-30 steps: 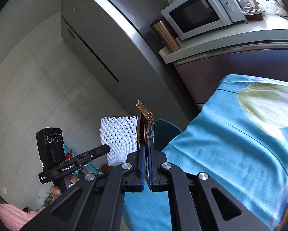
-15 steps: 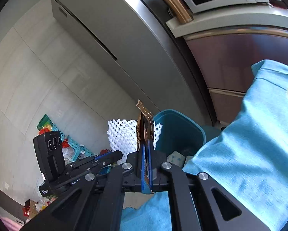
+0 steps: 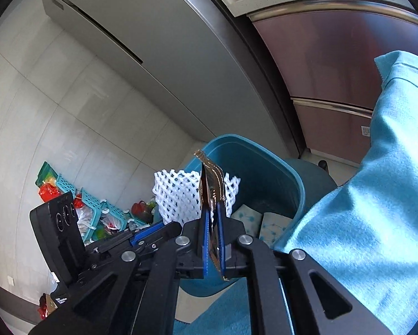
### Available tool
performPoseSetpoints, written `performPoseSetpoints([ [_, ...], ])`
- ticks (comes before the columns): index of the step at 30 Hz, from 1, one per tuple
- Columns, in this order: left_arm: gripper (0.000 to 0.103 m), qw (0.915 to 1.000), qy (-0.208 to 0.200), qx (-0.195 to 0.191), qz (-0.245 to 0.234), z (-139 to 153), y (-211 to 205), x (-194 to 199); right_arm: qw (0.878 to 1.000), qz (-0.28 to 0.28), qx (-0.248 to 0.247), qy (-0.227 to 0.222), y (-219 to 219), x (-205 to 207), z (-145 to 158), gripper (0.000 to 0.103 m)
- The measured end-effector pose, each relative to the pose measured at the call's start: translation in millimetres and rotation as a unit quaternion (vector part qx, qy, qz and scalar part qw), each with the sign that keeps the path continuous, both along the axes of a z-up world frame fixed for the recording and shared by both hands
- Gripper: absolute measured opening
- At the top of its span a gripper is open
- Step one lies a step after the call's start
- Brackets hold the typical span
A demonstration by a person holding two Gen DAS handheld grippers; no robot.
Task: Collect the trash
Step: 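Carry the foam net and gold wrapper to the bin and release both, then grasp a brown wrapper with the left tool while the right tool grasps the green snack packet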
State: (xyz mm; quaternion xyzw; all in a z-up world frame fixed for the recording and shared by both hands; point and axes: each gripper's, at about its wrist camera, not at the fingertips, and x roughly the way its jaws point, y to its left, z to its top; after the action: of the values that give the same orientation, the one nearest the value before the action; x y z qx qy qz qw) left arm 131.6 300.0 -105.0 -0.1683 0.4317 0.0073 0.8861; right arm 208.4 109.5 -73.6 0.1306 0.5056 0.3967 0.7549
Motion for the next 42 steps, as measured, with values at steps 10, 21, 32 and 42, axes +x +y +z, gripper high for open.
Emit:
performPoseSetpoints([
  [10, 0.029, 0.9998, 0.009, -0.011, 0.014, -17.5, -0.7, 7.3, 1.0, -0.024, -0.002, -0.001, -17.4, -5.5, -3.1, 0.02],
  [21, 0.035, 0.995, -0.072, 0.01, -0.069, 35.0, -62.8, -22.9, 0.995, -0.021, 0.001, -0.099, -101.6, -78.5, 34.0, 0.04],
  [32, 0.042, 0.9609, -0.12, -0.019, -0.249, 62.5, -202.5, -46.3, 0.971, -0.18, -0.025, -0.156, -271.2, -163.3, 67.7, 0.042],
  [42, 0.043, 0.9327, -0.108, -0.023, -0.343, 51.6, -302.5, -58.0, 0.94, -0.306, -0.047, -0.142, -376.1, -192.4, 49.2, 0.042],
])
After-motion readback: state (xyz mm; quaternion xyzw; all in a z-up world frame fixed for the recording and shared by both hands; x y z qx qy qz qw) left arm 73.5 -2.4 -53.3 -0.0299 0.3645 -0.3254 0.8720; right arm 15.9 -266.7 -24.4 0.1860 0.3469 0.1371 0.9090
